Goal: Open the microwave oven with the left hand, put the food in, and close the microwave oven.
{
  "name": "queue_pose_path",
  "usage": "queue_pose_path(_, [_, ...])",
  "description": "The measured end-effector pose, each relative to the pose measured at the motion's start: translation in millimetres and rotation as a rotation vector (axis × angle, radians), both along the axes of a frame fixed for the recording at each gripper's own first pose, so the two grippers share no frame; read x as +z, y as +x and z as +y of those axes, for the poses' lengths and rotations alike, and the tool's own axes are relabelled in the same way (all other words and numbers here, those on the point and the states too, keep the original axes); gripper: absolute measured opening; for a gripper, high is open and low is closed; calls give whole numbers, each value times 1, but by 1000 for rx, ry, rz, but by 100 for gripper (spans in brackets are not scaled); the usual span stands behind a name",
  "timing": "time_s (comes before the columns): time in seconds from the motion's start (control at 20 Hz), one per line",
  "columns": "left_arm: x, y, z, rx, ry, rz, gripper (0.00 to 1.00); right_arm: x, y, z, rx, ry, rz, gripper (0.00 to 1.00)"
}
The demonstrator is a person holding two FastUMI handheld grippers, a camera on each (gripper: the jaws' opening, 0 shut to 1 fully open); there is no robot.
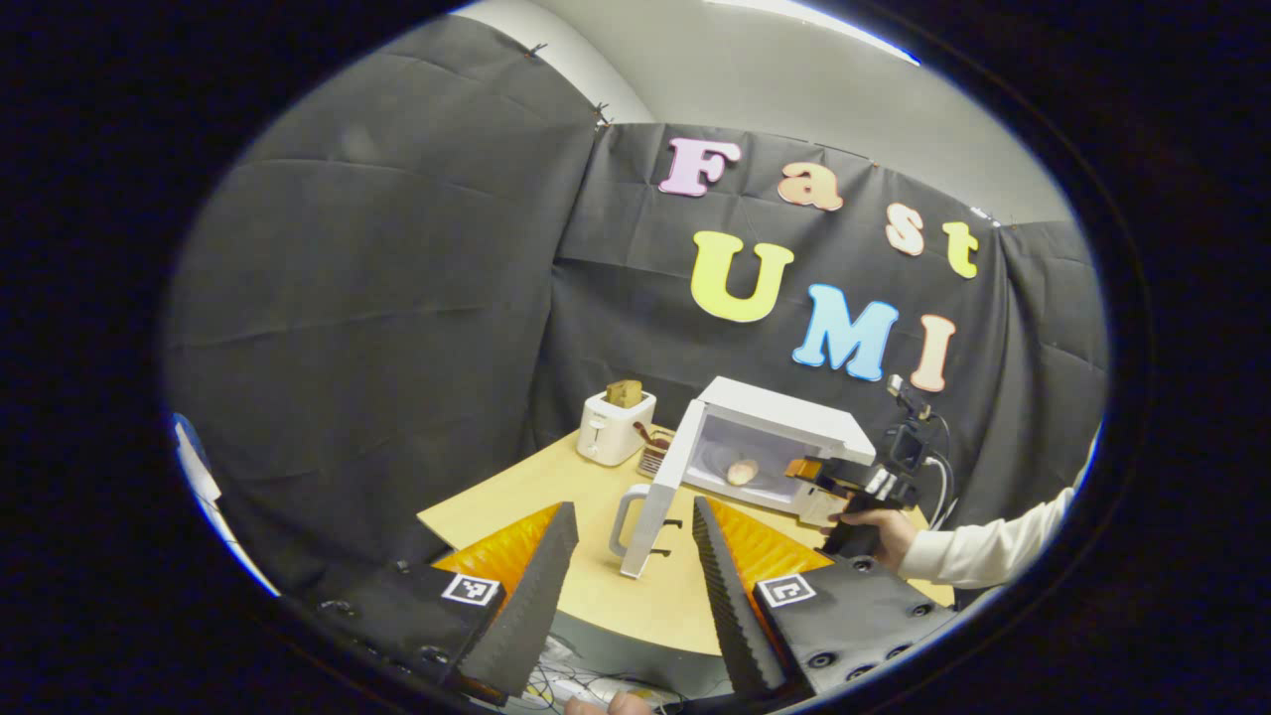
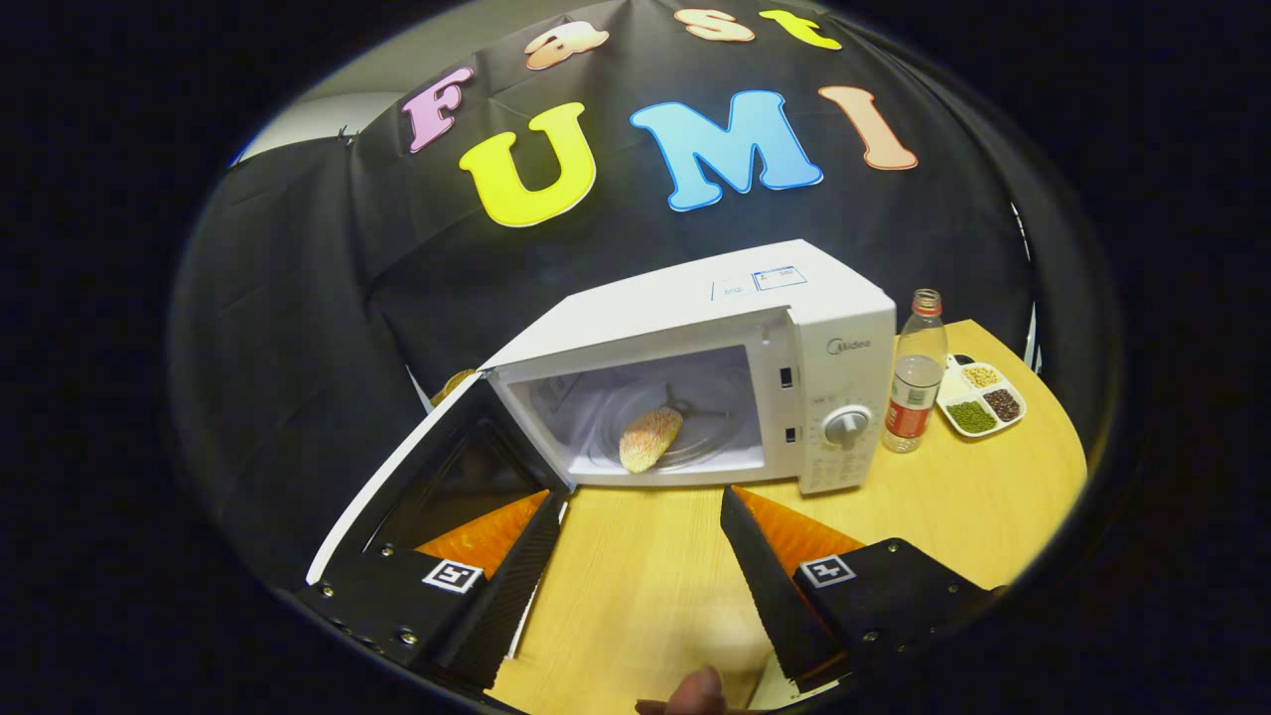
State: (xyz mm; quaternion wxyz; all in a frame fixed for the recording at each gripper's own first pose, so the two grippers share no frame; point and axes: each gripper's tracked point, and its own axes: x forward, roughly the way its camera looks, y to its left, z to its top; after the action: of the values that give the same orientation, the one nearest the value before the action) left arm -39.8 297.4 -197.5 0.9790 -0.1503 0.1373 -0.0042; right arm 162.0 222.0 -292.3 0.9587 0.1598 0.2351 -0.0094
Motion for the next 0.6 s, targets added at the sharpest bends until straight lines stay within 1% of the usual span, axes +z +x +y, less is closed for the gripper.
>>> queue_pose_path(0.05, [-5,4,2,-9,-19,2,84,1,-20,-3,11,-20,17,100])
queue_pose_path(0.1, [-11,6,4,-17,-38,3,74,0,-39,-5,35,-46,33,100])
queue_pose_path(0.2, [-13,13,5,-10,-57,4,84,1,-71,-7,112,-119,46,100])
queue_pose_path(0.25, [-14,15,2,-6,-62,9,74,4,-84,-12,143,-162,44,100])
queue_pose_path(0.35, [-15,18,-6,3,-60,14,74,10,-106,-20,202,-211,37,100])
queue_pose_path(0.5, [-26,25,-17,20,-22,40,73,29,-127,-33,268,-234,12,100])
queue_pose_path(0.6, [-27,35,-23,40,-2,34,74,45,-142,-35,332,-226,-9,100])
